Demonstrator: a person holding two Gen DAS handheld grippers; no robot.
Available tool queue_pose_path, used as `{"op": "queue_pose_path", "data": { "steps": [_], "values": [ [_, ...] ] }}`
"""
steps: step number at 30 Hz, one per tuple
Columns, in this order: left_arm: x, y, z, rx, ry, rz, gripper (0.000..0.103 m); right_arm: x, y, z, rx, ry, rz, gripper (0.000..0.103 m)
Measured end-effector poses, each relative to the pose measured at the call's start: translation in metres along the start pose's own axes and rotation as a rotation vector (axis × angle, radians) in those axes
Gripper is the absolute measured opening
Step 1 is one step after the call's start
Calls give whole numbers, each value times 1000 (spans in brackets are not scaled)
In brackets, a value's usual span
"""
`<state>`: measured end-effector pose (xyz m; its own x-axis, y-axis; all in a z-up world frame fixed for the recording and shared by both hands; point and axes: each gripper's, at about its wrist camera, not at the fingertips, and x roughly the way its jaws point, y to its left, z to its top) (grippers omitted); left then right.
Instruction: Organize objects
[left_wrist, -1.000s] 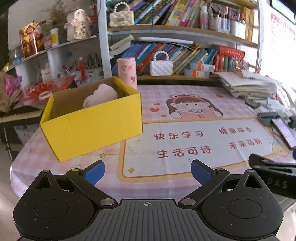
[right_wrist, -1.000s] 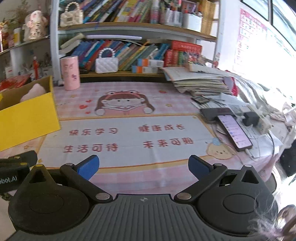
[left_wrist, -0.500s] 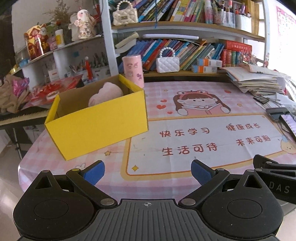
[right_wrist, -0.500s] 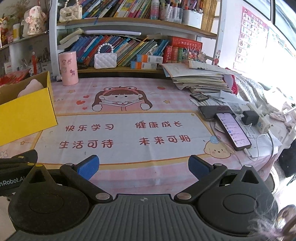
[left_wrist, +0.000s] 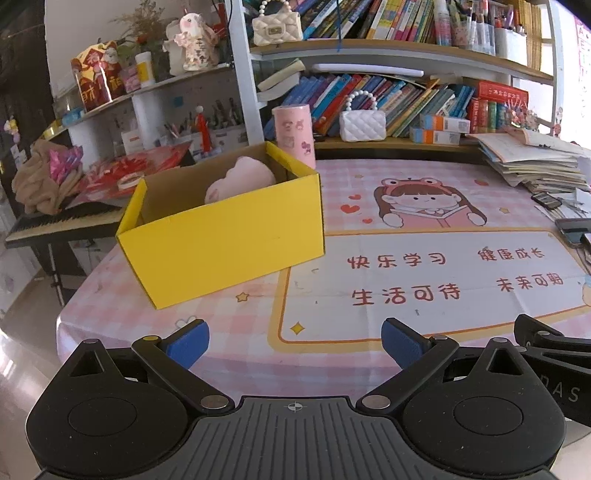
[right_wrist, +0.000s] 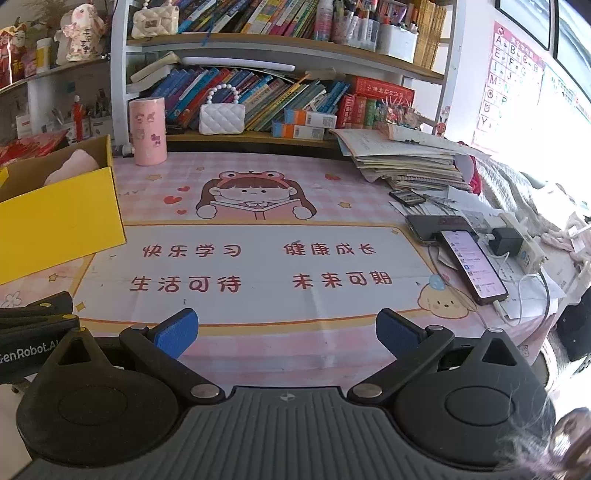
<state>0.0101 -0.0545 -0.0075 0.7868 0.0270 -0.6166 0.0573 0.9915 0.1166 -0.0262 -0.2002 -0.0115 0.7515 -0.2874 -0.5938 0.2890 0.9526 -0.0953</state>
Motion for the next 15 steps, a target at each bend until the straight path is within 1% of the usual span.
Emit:
{"op": "queue_pose_path", "data": {
  "steps": [15],
  "values": [
    [4, 4, 1, -2, 9, 8, 101, 5, 5, 2, -8, 10, 7, 103]
  ]
}}
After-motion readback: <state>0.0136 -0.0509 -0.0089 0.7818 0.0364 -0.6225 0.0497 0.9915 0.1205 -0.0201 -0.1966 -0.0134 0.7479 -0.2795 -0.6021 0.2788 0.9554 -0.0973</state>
